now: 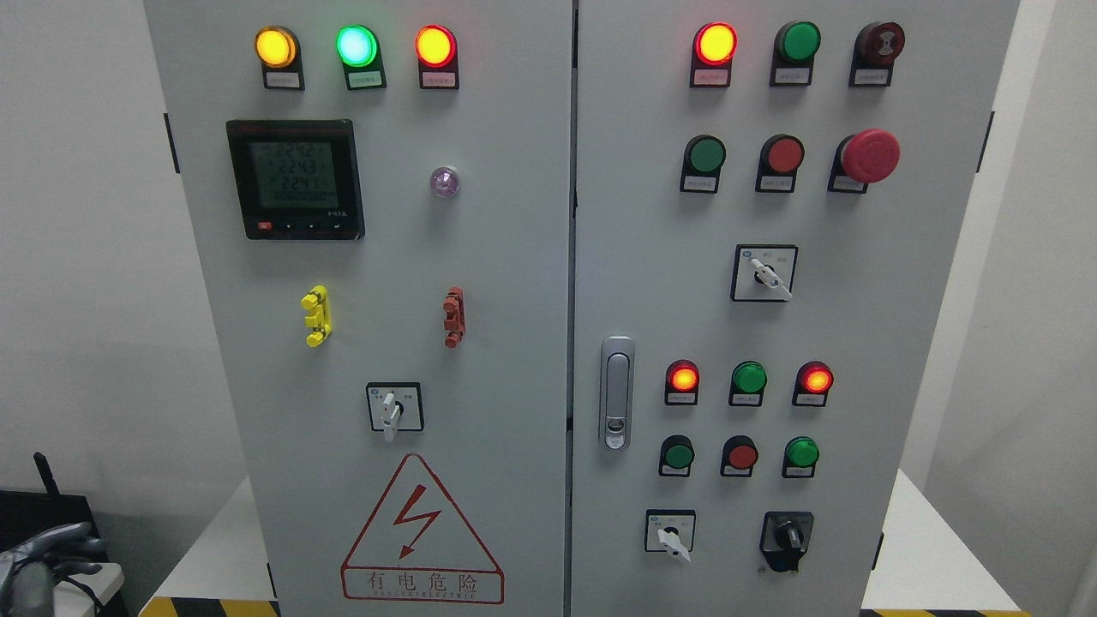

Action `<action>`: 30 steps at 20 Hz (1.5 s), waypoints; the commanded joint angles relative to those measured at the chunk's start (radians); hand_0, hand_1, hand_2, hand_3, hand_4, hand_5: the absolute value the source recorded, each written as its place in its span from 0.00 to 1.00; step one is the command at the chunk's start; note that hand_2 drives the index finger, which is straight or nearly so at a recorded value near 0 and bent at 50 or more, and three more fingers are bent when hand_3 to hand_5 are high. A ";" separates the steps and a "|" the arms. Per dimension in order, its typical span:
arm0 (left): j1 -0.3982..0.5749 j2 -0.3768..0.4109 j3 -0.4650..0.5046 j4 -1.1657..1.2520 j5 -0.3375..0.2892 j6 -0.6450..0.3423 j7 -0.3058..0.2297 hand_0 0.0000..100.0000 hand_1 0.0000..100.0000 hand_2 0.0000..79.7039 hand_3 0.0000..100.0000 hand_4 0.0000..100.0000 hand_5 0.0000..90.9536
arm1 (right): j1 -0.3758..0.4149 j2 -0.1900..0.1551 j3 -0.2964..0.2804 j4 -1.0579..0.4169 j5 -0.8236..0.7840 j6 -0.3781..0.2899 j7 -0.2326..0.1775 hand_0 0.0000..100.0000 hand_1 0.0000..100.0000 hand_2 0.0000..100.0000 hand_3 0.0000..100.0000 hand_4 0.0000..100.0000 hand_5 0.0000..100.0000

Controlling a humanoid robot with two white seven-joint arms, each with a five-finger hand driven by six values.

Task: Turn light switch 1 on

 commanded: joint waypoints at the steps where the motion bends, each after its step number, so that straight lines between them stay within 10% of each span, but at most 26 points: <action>1: -0.106 -0.102 -0.335 -0.037 -0.073 0.081 0.082 0.14 0.17 0.54 0.68 0.70 0.59 | 0.000 0.000 0.000 -0.001 -0.018 0.000 -0.004 0.12 0.39 0.00 0.00 0.00 0.00; 8: -0.128 -0.124 -0.426 -0.021 -0.187 0.126 0.153 0.08 0.25 0.60 0.71 0.75 0.74 | 0.000 0.000 0.000 0.000 -0.017 0.000 -0.004 0.12 0.39 0.00 0.00 0.00 0.00; 30: -0.235 -0.136 -0.518 0.003 -0.216 0.482 0.425 0.05 0.41 0.68 0.73 0.81 0.89 | 0.000 0.000 0.000 0.000 -0.018 0.000 -0.004 0.12 0.39 0.00 0.00 0.00 0.00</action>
